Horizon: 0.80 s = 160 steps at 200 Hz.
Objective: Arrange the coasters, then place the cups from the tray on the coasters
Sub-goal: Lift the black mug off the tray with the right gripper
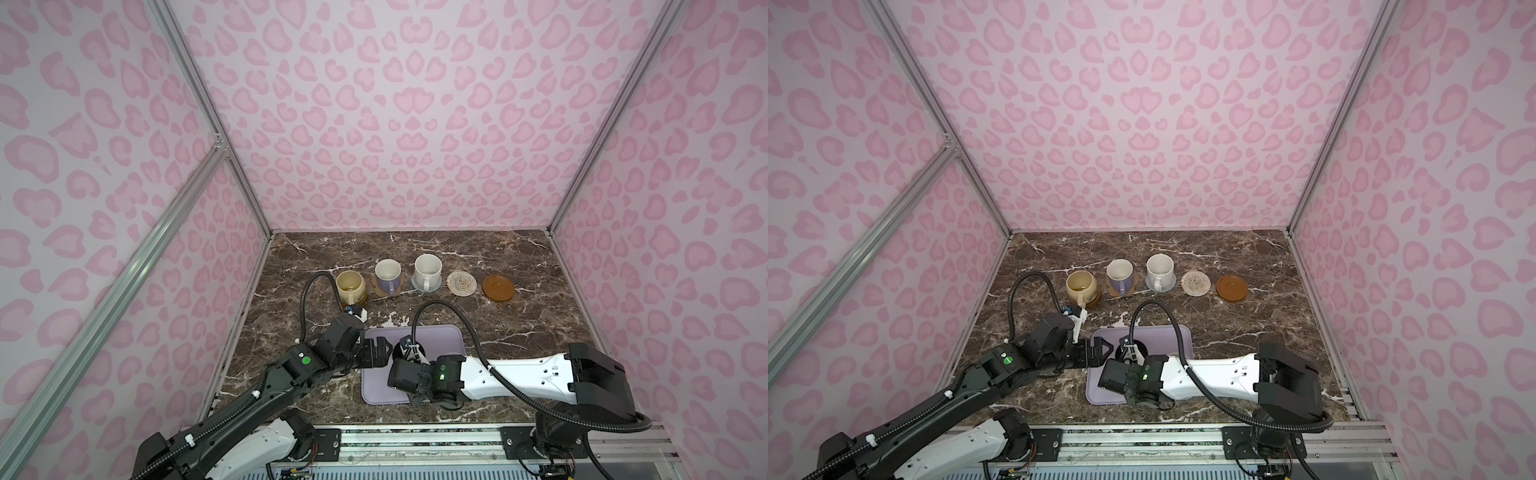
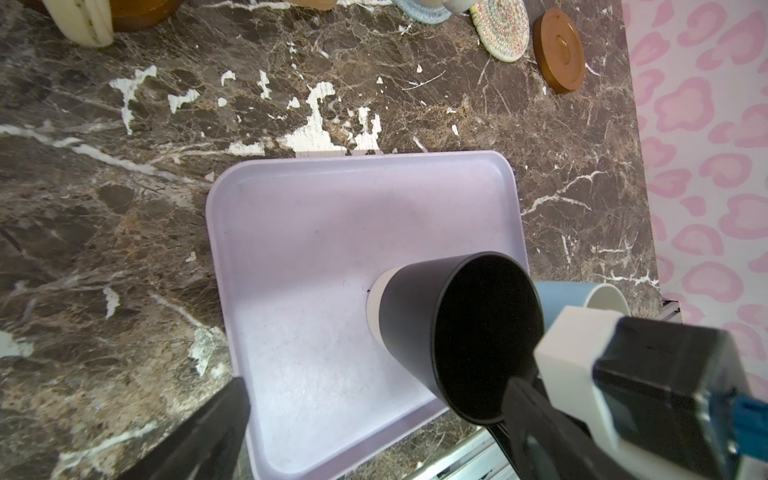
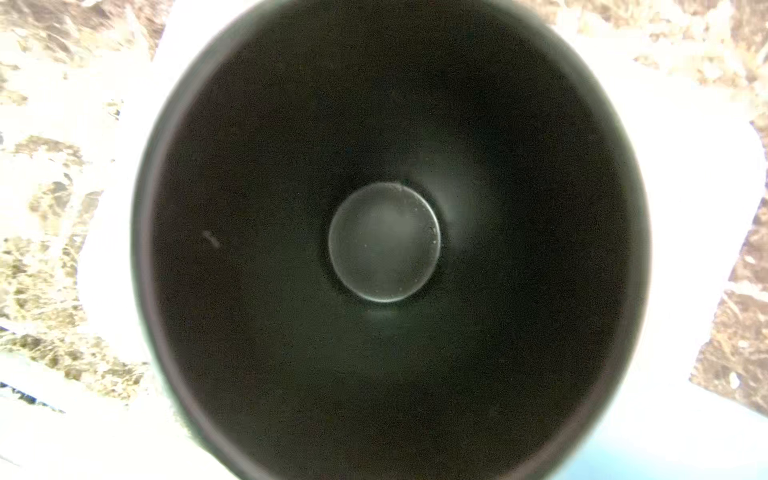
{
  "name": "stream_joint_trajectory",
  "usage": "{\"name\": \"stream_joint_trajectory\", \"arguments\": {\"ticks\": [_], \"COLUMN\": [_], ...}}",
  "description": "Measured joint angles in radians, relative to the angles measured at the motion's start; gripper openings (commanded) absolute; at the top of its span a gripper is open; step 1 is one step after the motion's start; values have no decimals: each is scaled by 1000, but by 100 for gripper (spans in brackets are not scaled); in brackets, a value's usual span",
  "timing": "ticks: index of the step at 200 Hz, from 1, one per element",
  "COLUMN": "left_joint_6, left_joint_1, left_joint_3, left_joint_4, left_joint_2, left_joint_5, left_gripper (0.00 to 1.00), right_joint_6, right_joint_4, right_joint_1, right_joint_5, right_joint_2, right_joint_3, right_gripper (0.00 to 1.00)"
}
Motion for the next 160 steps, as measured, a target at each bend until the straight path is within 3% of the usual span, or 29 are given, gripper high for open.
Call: {"name": "stream_joint_trajectory", "arguments": {"ticks": [90,160], "left_joint_6": [-27,-40], "left_joint_1": [0,0], "left_joint_3": [0,26], "left_joint_4": [24,78], "left_joint_2": [-31,-105], "left_joint_5": [-8,-33], "left_gripper": [97,97], "right_joint_6": [-36,-82], "right_joint_4": [13,9], "right_joint_1": [-19,-96], "right_joint_5": [10,23], "right_joint_2": [-53,-122], "right_joint_3": [19,36], "right_gripper": [0,0]}}
